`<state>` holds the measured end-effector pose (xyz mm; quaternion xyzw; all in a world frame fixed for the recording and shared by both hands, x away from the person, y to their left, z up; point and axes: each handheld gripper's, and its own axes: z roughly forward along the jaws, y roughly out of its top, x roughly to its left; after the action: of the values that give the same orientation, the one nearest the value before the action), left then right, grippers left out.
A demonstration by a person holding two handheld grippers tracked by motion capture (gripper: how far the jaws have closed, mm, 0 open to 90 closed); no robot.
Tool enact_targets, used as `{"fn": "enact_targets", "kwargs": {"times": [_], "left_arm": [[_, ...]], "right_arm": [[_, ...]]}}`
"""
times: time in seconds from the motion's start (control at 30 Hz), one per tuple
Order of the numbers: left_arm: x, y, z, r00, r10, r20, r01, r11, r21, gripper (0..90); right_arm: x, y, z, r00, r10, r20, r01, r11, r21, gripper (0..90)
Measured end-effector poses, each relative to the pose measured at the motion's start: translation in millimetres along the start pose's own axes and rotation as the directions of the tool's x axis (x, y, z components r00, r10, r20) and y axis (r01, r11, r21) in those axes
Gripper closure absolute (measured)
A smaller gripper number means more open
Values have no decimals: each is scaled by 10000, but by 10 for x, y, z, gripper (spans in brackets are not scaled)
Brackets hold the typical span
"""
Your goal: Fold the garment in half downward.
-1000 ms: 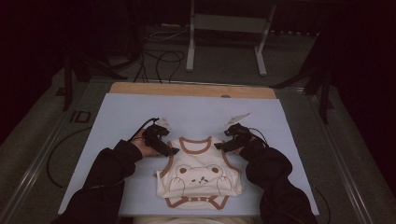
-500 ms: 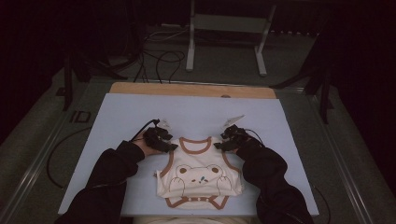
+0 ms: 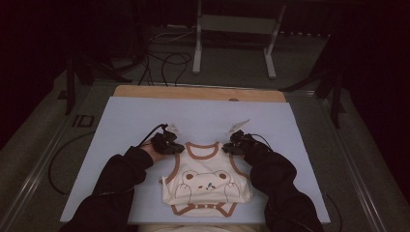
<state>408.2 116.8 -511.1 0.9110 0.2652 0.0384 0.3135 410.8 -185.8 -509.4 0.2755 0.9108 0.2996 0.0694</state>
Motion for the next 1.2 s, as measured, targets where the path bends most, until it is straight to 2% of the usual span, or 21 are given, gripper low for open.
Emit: {"fn": "enact_targets", "kwargs": {"times": [0.1,0.2,0.23,0.33,0.37,0.4,0.47,0.5,0.6,0.63,0.67,0.7,0.8,0.87,0.93,1.0,1.2], "left_arm": [[-1,9,-1,10000,-8,38,8,10000,42,871],[2,11,-5,9999,-72,91,72,10000,25,873],[1,20,-20,10000,80,37,-80,10000,30,873],[9,31,-53,9999,54,143,-53,9999,-121,874],[18,51,-94,9999,10,165,-6,9997,-247,874],[15,68,-124,9999,11,142,-6,9995,-319,874],[19,79,-146,9999,80,129,-76,9994,-332,873],[15,103,-194,9999,128,91,-123,9983,-568,873],[16,127,-243,9998,208,62,-203,9974,-686,873],[16,156,-285,9994,357,-44,-360,9969,-698,872],[16,156,-285,9994,357,-44,-360,9969,-698,872],[19,184,-330,9996,289,-5,-289,9958,-865,872],[17,222,-380,9992,384,-115,-393,9951,-912,872],[21,263,-437,9990,423,-107,-432,9934,-1061,873],[22,305,-491,9988,479,-132,-491,9923,-1141,873],[16,372,-579,9975,644,-299,-677,9897,-1263,873],[26,469,-720,9964,699,-488,-769,9843,-1587,873]], "right_arm": [[2,14,-1,9998,-204,5,204,9997,117,825],[9,21,1,9999,-144,39,143,9998,143,828],[14,26,-5,9998,-219,-3,219,9997,145,829],[23,50,-51,9996,-259,92,259,9996,75,829],[14,63,-78,9994,-312,142,312,9995,-11,829],[17,75,-98,9998,-152,121,153,9999,-55,829],[6,100,-144,9994,-285,174,288,9995,-149,829],[8,119,-176,9995,-237,205,241,9995,-182,829],[9,144,-220,9994,-223,254,231,9993,-310,829],[5,172,-258,9982,-472,375,488,9980,-413,828],[15,184,-276,9990,-318,322,330,9987,-376,829],[2,192,-290,9975,-546,445,567,9972,-489,829],[-8,226,-340,9972,-540,514,572,9963,-634,829],[-20,244,-368,9963,-634,572,672,9956,-660,829],[-22,284,-418,9963,-521,678,576,9950,-821,828],[-25,328,-478,9951,-636,758,705,9933,-920,828],[-48,423,-616,9924,-655,1037,774,9904,-1147,829]]}}
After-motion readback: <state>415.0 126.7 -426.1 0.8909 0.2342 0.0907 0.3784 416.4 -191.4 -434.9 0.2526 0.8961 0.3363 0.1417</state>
